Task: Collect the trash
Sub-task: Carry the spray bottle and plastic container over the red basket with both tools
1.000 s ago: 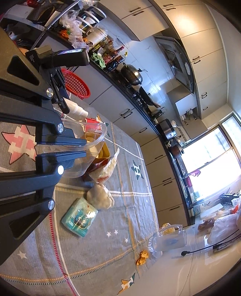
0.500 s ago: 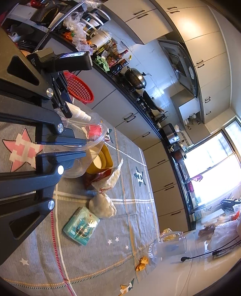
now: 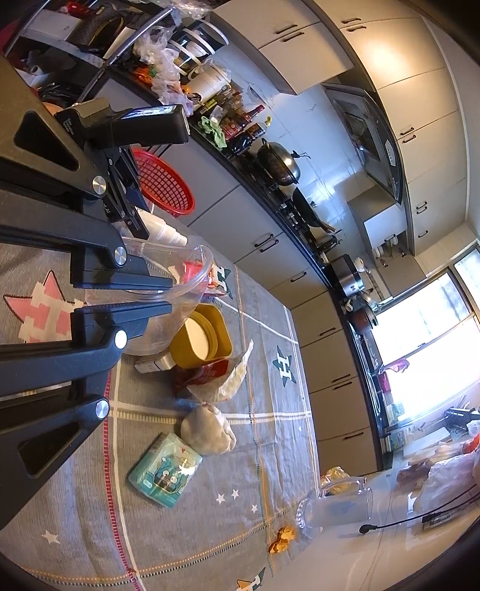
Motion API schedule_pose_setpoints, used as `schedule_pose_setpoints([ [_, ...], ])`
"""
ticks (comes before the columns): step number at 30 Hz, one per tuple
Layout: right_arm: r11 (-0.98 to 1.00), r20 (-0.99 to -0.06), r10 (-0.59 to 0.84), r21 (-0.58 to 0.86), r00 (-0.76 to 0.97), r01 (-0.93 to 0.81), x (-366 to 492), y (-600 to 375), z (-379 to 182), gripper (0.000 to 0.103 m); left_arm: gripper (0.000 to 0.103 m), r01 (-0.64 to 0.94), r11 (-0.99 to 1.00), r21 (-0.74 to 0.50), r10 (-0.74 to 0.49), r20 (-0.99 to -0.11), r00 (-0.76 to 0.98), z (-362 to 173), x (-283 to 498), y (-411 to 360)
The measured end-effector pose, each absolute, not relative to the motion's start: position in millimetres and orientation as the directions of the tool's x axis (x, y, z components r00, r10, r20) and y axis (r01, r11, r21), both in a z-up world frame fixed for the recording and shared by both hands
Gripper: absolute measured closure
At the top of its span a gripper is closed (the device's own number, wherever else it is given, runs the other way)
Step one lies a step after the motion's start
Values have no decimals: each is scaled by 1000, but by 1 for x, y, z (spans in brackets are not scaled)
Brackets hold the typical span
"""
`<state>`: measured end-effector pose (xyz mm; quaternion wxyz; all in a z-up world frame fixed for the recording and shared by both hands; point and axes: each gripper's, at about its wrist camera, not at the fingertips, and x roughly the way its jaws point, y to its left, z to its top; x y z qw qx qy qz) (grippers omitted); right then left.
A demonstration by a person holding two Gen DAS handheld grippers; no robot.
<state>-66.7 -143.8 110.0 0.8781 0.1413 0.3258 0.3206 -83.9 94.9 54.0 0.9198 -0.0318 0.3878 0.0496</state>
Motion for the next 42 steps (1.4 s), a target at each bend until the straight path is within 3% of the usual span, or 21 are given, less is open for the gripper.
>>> schedule_pose_setpoints([
  [19,719,-499,694,444,519,-534,-60,-93,114,96,74,-187,981,-57,93,-705,703,60,-97,133],
  [42,618,-514,769,443,381,-650,-33,29,129,96,74,-440,892,-103,252,-695,674,65,-134,269],
])
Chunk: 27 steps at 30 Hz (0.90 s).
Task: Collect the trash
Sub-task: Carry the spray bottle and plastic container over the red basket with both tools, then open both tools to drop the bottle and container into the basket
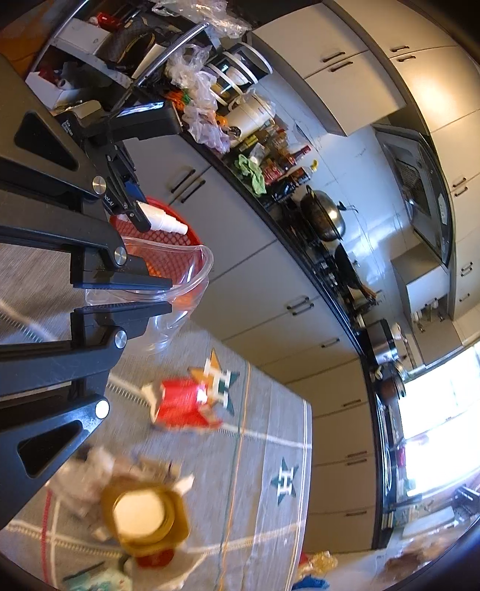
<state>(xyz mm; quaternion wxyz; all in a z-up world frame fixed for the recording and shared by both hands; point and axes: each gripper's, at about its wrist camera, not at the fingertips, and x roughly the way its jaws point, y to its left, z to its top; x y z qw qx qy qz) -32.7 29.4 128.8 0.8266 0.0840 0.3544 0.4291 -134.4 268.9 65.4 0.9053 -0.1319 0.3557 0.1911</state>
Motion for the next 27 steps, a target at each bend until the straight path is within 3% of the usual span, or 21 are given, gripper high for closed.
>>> schedule_pose_setpoints([
  [22,552,-589,779,482,215,-680,6,172,82,93,71,-529,837,-140,262,-747,611,33,-120,332],
  [27,554,-567,785,463,248,-692,1,160,91,80,62,-535,834,-138,275,-735,619,39,-123,329],
])
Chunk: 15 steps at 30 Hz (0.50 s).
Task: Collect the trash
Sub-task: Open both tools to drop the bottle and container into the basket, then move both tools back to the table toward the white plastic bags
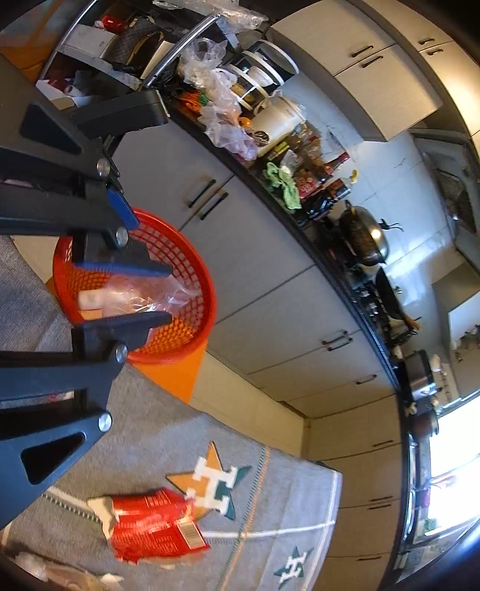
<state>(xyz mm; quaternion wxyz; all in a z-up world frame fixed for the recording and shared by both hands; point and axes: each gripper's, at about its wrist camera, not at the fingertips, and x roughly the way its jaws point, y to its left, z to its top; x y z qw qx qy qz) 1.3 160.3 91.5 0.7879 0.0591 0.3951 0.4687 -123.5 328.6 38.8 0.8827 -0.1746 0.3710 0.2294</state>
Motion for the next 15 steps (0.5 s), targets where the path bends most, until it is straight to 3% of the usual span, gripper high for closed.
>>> schedule_pose_setpoints([
  [3,556,-552,787,438,277,-707,-7,150,102,71,62,-529,836,-145,273,-727,631,44,-128,323],
  [5,567,-527,785,399,326,-721,-18,132,110,52,61,-523,840,-142,277,-716,641,49,-132,317],
  [7,588,-507,775,360,377,-724,-28,114,116,42,59,-511,848,-138,279,-704,653,54,-135,307],
  [9,615,-483,758,308,437,-726,-43,92,121,38,58,-496,858,-133,274,-699,661,58,-135,298],
  [11,666,-465,716,232,521,-709,-58,72,127,24,58,-468,874,-129,261,-689,676,61,-135,283],
  [15,737,-389,655,137,648,-662,-84,23,138,7,58,-402,907,-123,217,-683,698,67,-130,248],
])
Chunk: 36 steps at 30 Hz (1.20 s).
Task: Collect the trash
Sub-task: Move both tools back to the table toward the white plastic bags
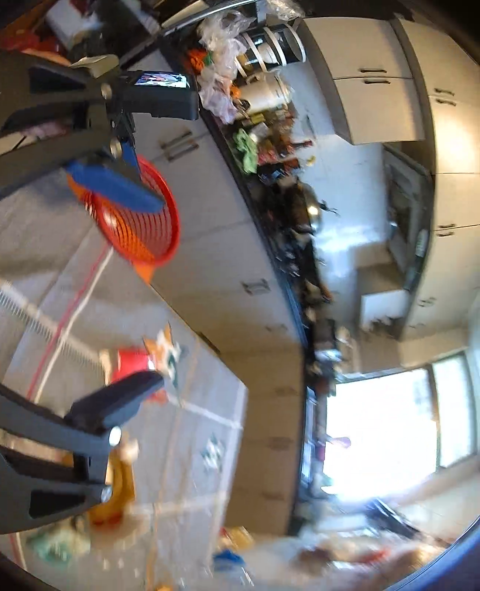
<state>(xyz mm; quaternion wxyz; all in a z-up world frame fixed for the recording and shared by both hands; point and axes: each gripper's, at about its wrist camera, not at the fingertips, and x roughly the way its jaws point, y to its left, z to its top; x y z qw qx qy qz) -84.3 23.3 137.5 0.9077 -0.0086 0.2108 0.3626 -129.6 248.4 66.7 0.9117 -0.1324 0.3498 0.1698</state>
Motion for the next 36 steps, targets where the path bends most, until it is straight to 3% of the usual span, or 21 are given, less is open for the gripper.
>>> schedule_pose_setpoints([
  [4,796,-371,586,93,721,-599,-100,-28,144,1,58,-324,941,-99,172,-683,709,69,-123,209],
  [7,842,-293,534,92,793,-532,-115,-77,143,0,57,-259,962,-91,126,-691,712,68,-117,178],
  [15,866,-438,500,268,747,-423,-91,-185,111,0,57,-90,993,-77,7,-727,687,60,-102,98],
  [19,900,-497,432,285,752,-329,-81,-218,93,0,56,-20,994,-108,-68,-745,664,57,-95,69],
  [21,909,-525,411,292,745,-296,-74,-231,82,2,49,-2,992,-129,-96,-749,656,56,-91,60],
  [25,908,-581,410,330,703,-257,-52,-244,63,15,45,25,976,-216,-184,-759,624,53,-73,47],
  [28,903,-599,423,345,680,-257,-36,-247,53,15,36,28,955,-295,-252,-761,598,47,-56,41],
  [36,904,-673,406,394,618,-166,32,-256,32,16,36,12,974,-226,-187,-777,601,32,-27,16],
])
